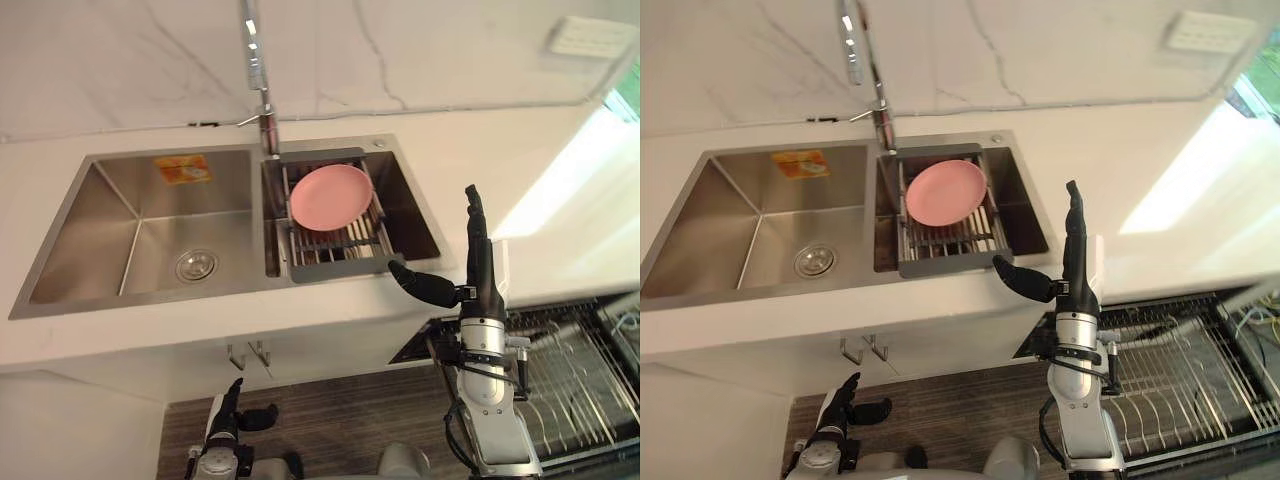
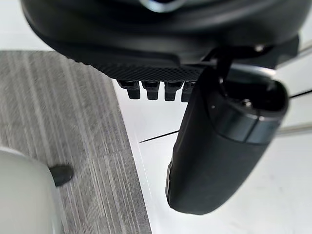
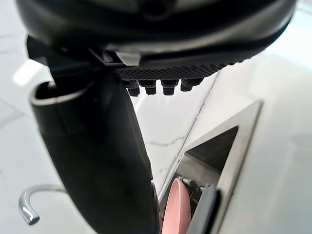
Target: Walk over to the sink, pick up the cup, carry it to the dishwasher, place the cup inside the dishwasher, then close the dishwasher door
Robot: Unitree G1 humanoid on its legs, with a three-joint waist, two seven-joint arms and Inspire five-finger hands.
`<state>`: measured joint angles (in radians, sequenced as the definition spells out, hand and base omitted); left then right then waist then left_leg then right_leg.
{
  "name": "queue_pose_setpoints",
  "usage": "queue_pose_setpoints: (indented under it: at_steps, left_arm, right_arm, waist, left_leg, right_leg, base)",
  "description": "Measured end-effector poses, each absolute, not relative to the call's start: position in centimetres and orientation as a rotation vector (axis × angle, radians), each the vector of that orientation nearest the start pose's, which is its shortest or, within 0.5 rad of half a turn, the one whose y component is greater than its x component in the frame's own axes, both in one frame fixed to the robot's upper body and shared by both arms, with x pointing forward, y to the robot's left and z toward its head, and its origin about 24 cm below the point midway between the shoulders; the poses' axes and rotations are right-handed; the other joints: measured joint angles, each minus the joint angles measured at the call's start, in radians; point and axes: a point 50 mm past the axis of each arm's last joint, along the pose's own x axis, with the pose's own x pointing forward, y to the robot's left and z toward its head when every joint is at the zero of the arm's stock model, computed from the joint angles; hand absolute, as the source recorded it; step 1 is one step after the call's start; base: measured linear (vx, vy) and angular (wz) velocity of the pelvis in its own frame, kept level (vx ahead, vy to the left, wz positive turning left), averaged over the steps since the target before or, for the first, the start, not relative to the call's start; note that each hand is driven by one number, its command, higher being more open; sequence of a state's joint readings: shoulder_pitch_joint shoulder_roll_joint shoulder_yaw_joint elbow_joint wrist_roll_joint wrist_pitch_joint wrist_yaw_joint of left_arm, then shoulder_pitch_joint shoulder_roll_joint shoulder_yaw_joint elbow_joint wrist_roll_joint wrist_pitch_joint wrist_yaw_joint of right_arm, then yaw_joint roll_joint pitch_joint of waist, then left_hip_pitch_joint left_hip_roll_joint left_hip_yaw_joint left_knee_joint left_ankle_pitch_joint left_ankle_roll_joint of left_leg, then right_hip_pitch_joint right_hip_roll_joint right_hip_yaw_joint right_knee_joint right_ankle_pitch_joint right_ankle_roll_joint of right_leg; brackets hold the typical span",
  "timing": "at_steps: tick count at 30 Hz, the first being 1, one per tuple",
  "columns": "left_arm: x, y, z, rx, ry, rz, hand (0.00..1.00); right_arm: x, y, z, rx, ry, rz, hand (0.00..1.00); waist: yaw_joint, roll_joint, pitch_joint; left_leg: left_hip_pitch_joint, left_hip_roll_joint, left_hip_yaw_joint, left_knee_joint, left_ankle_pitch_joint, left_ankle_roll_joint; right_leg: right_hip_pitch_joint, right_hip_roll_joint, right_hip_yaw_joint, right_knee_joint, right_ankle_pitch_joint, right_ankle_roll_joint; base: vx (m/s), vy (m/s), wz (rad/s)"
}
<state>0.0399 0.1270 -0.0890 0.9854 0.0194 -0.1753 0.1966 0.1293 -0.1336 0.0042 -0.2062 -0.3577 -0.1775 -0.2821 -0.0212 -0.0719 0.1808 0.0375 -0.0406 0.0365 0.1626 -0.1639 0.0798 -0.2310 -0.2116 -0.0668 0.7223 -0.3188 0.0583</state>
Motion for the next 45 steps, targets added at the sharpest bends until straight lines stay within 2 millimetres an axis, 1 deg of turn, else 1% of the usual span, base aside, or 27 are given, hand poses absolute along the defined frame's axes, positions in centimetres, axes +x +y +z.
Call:
queue_pose_setpoints:
  at_steps: [1, 2, 3, 4, 5, 6, 7, 8, 10, 11, 12, 13, 14, 15, 16, 17, 19, 22, 27, 30, 32, 33, 40, 45]
  left_arm:
    - [13.8, 19.3, -14.0, 0.250, 0.835, 0.147, 1.00]
    - [13.7, 19.3, -14.1, 0.249, 0.840, 0.148, 1.00]
    - [13.5, 19.4, -14.1, 0.252, 0.844, 0.147, 1.00]
    - [13.4, 19.7, -14.2, 0.259, 0.856, 0.148, 1.00]
    - [12.8, 19.3, -14.6, 0.244, 0.887, 0.154, 1.00]
    - [12.4, 19.1, -14.8, 0.237, 0.900, 0.155, 1.00]
    - [12.0, 18.8, -14.9, 0.214, 0.914, 0.170, 1.00]
    - [11.9, 18.8, -15.0, 0.207, 0.917, 0.179, 1.00]
    - [11.9, 18.9, -15.0, 0.207, 0.919, 0.174, 1.00]
    - [11.8, 18.9, -15.0, 0.211, 0.921, 0.166, 1.00]
    - [11.8, 18.9, -15.0, 0.214, 0.922, 0.161, 1.00]
    - [11.8, 19.0, -15.0, 0.220, 0.923, 0.144, 1.00]
    - [11.6, 18.9, -15.2, 0.206, 0.948, 0.105, 1.00]
    - [11.6, 18.6, -15.2, 0.208, 0.950, 0.088, 1.00]
    - [11.7, 18.1, -15.2, 0.213, 0.944, 0.060, 1.00]
    - [11.9, 18.0, -15.1, 0.228, 0.932, 0.037, 1.00]
    - [12.1, 18.2, -15.0, 0.249, 0.924, 0.027, 1.00]
    - [12.0, 18.3, -15.1, 0.251, 0.925, 0.032, 1.00]
    - [12.0, 18.5, -15.0, 0.265, 0.916, 0.068, 1.00]
    - [11.9, 18.6, -15.0, 0.267, 0.919, 0.076, 1.00]
    - [11.9, 18.5, -15.0, 0.266, 0.919, 0.075, 1.00]
    - [11.9, 18.2, -15.1, 0.264, 0.920, 0.079, 1.00]
    - [11.8, 18.3, -15.1, 0.261, 0.922, 0.082, 1.00]
    - [11.3, 18.6, -15.2, 0.222, 0.935, 0.128, 1.00]
  right_arm:
    - [22.4, -18.0, 8.4, -0.462, -0.321, -0.248, 1.00]
    - [22.4, -18.2, 8.4, -0.478, -0.321, -0.237, 1.00]
    - [22.3, -18.2, 8.4, -0.482, -0.320, -0.233, 1.00]
    - [22.2, -18.4, 8.5, -0.496, -0.326, -0.233, 1.00]
    - [22.1, -18.7, 8.5, -0.520, -0.319, -0.224, 1.00]
    - [22.1, -18.9, 8.5, -0.533, -0.321, -0.217, 1.00]
    - [21.8, -19.2, 8.6, -0.556, -0.319, -0.218, 1.00]
    - [21.5, -19.6, 8.5, -0.564, -0.312, -0.231, 1.00]
    - [21.4, -20.2, 8.5, -0.573, -0.302, -0.244, 1.00]
    - [21.2, -20.3, 8.4, -0.577, -0.293, -0.243, 1.00]
    - [21.0, -20.4, 8.3, -0.579, -0.285, -0.242, 1.00]
    - [20.8, -20.4, 8.0, -0.579, -0.272, -0.241, 1.00]
    - [20.7, -20.4, 8.0, -0.575, -0.270, -0.243, 1.00]
    - [20.8, -20.5, 8.1, -0.576, -0.273, -0.246, 1.00]
    - [20.8, -20.5, 8.0, -0.571, -0.268, -0.249, 1.00]
    - [20.8, -20.2, 7.9, -0.561, -0.263, -0.233, 1.00]
    - [20.8, -19.9, 7.9, -0.556, -0.267, -0.211, 1.00]
    - [20.7, -19.8, 7.9, -0.560, -0.276, -0.204, 1.00]
    - [20.4, -19.9, 7.6, -0.569, -0.262, -0.204, 1.00]
    - [20.3, -20.0, 7.5, -0.571, -0.257, -0.205, 1.00]
    - [20.2, -20.0, 7.4, -0.572, -0.249, -0.205, 1.00]
    - [20.2, -20.1, 7.0, -0.573, -0.233, -0.202, 1.00]
    - [20.2, -20.0, 7.0, -0.570, -0.232, -0.202, 1.00]
    - [20.2, -19.5, 6.7, -0.542, -0.215, -0.208, 1.00]
  waist:
    - [0.000, 0.002, 0.001]
    - [0.001, 0.002, 0.002]
    - [0.002, -0.005, -0.003]
    - [-0.005, -0.003, -0.006]
    - [-0.002, 0.028, -0.026]
    - [0.002, 0.040, -0.032]
    - [0.003, 0.060, -0.044]
    - [0.003, 0.062, -0.045]
    - [-0.001, 0.062, -0.045]
    - [-0.007, 0.062, -0.045]
    - [-0.007, 0.061, -0.045]
    - [-0.008, 0.050, -0.041]
    - [-0.021, 0.046, -0.042]
    - [-0.028, 0.053, -0.045]
    - [-0.024, 0.068, -0.056]
    - [-0.022, 0.058, -0.054]
    - [-0.022, 0.038, -0.055]
    - [-0.023, 0.033, -0.058]
    - [-0.023, 0.040, -0.054]
    - [-0.024, 0.044, -0.052]
    - [-0.024, 0.048, -0.050]
    - [-0.022, 0.066, -0.056]
    - [-0.022, 0.066, -0.056]
    - [-0.023, 0.066, -0.056]
  left_leg:
    - [0.004, 0.008, -0.009, 0.003, 0.001, -0.003]
    - [0.014, 0.020, -0.016, 0.018, -0.003, -0.024]
    - [0.017, 0.015, -0.018, 0.034, -0.013, -0.041]
    - [0.030, 0.015, -0.016, 0.064, -0.045, -0.073]
    - [0.024, 0.046, -0.001, 0.079, -0.047, -0.073]
    - [0.022, 0.061, 0.003, 0.082, -0.047, -0.074]
    - [0.017, 0.080, 0.003, 0.075, -0.046, -0.077]
    - [0.023, 0.088, 0.004, 0.053, -0.036, -0.089]
    - [0.035, 0.097, 0.004, 0.031, -0.028, -0.096]
    - [0.049, 0.095, 0.004, 0.034, -0.023, -0.103]
    - [0.054, 0.092, 0.003, 0.046, -0.022, -0.106]
    - [0.041, 0.079, 0.000, 0.101, -0.027, -0.110]
    - [0.044, 0.068, 0.004, 0.058, -0.050, -0.109]
    - [0.054, 0.071, 0.004, -0.017, -0.018, -0.118]
    - [0.066, 0.079, 0.007, -0.082, 0.044, -0.112]
    - [0.064, 0.072, 0.006, -0.084, 0.056, -0.112]
    - [0.065, 0.062, 0.006, -0.083, 0.056, -0.112]
    - [0.072, 0.060, 0.007, -0.081, 0.056, -0.111]
    - [0.064, 0.077, 0.003, -0.107, 0.056, -0.109]
    - [0.059, 0.088, 0.003, -0.113, 0.056, -0.110]
    - [0.058, 0.096, 0.003, -0.123, 0.058, -0.113]
    - [0.062, 0.124, 0.002, -0.147, 0.081, -0.138]
    - [0.066, 0.125, 0.007, -0.147, 0.081, -0.138]
    - [0.089, 0.129, 0.042, -0.148, 0.081, -0.138]
  right_leg:
    - [-0.018, 0.027, 0.028, -0.029, 0.000, 0.001]
    - [-0.033, 0.071, 0.070, -0.132, 0.015, 0.016]
    - [-0.024, 0.077, 0.072, -0.227, 0.081, 0.012]
    - [-0.005, 0.073, 0.060, -0.277, 0.183, 0.014]
    - [0.026, 0.097, 0.047, -0.322, 0.189, 0.005]
    - [0.042, 0.109, 0.045, -0.352, 0.194, -0.001]
    - [0.057, 0.128, 0.034, -0.396, 0.208, -0.008]
    - [0.062, 0.138, 0.031, -0.413, 0.211, -0.012]
    - [0.077, 0.148, 0.029, -0.444, 0.219, -0.015]
    - [0.104, 0.147, 0.030, -0.467, 0.225, -0.012]
    - [0.121, 0.143, 0.031, -0.480, 0.228, -0.011]
    - [0.159, 0.122, 0.032, -0.505, 0.235, -0.006]
    - [0.180, 0.105, 0.029, -0.521, 0.242, 0.005]
    - [0.183, 0.106, 0.025, -0.527, 0.246, 0.010]
    - [0.189, 0.114, 0.030, -0.547, 0.252, 0.020]
    - [0.201, 0.111, 0.032, -0.579, 0.281, 0.028]
    - [0.223, 0.102, 0.036, -0.623, 0.301, 0.034]
    - [0.248, 0.102, 0.038, -0.664, 0.327, 0.037]
    - [0.250, 0.123, 0.036, -0.712, 0.368, 0.026]
    - [0.252, 0.130, 0.035, -0.729, 0.377, 0.024]
    - [0.253, 0.138, 0.033, -0.745, 0.387, 0.017]
    - [0.266, 0.168, 0.017, -0.781, 0.403, -0.003]
    - [0.266, 0.167, 0.023, -0.781, 0.403, -0.003]
    - [0.282, 0.169, 0.035, -0.780, 0.403, -0.003]
  base:
    - [0.24, -0.115, 0.65]
    - [0.19, -0.110, 0.51]
    - [0.24, -0.130, 0.65]
    - [0.31, -0.099, 0.47]
    - [0.32, -0.095, 0.31]
    - [0.31, -0.083, 0.01]
    - [0.22, -0.082, -0.04]
    - [0.19, -0.074, -0.01]
    - [0.14, -0.039, -0.04]
    - [0.12, 0.000, -0.04]
    - [0.10, 0.044, 0.00]
    - [0.05, 0.072, 0.10]
    - [0.03, 0.074, 0.17]
    - [0.00, 0.097, 0.11]
    - [-0.02, 0.099, 0.03]
    - [-0.06, 0.119, -0.04]
    - [-0.08, 0.070, -0.02]
    - [-0.10, 0.027, -0.04]
    - [-0.09, -0.041, -0.01]
    - [-0.06, -0.042, -0.03]
    - [-0.02, -0.034, -0.01]
    - [0.00, 0.000, 0.00]
    - [0.00, 0.000, -0.02]
    - [-0.02, 0.002, -0.11]
